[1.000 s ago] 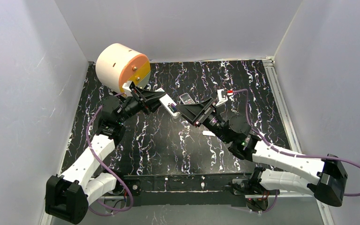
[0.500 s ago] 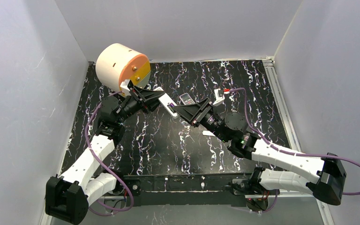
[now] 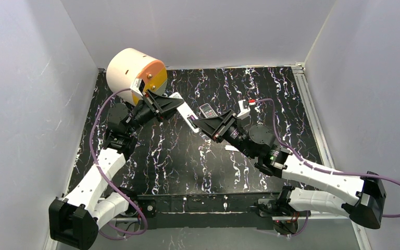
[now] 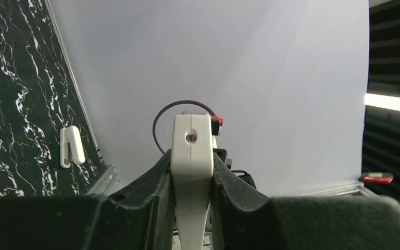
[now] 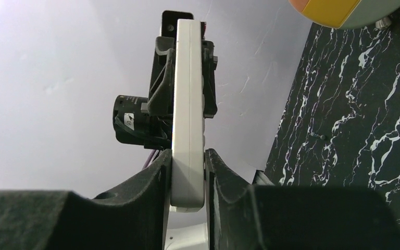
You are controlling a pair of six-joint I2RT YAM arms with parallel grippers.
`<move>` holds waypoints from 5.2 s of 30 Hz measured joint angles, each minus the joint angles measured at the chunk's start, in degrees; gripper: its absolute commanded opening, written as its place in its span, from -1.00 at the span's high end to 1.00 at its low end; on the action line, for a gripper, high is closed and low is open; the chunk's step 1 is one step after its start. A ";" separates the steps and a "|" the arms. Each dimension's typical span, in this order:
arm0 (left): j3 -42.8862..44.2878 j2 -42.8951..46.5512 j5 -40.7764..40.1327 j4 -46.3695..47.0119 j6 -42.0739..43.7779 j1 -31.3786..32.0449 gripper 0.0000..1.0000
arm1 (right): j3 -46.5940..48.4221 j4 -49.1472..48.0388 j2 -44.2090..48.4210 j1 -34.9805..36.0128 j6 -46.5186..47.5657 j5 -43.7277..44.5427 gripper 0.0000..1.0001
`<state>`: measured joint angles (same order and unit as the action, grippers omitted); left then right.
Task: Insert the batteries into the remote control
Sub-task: Load the battery into the remote control, then place the remote control at the center of the board.
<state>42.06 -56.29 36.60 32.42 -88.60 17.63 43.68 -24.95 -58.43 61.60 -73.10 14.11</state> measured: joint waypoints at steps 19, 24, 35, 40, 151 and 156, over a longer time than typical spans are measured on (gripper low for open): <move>2.91 -0.61 6.27 -1.40 13.99 0.22 1.00 | -3.37 -2.03 4.92 -0.09 13.62 -5.86 -0.13; 2.91 -0.57 6.49 -1.79 14.53 0.22 1.00 | -4.57 -2.19 4.55 -0.11 14.91 -6.71 0.24; 2.89 0.20 6.32 -3.65 15.78 0.22 1.00 | -5.99 -2.38 4.44 -0.13 15.37 -6.80 -0.44; 2.86 2.62 5.18 -6.29 18.23 0.22 1.00 | -5.03 1.07 4.44 -0.13 17.92 -6.62 -0.73; -18.23 -7.10 -10.97 -24.74 39.82 5.77 0.37 | 13.14 53.62 -27.47 -27.82 68.87 -10.36 -0.65; -17.86 -7.56 -14.73 -29.66 41.05 5.81 0.23 | 13.22 56.04 -31.58 -27.71 75.84 -9.94 -0.65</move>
<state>24.21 -63.86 21.87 2.76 -47.55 23.44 56.90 31.09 -90.02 33.89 2.74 4.16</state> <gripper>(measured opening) 0.358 0.822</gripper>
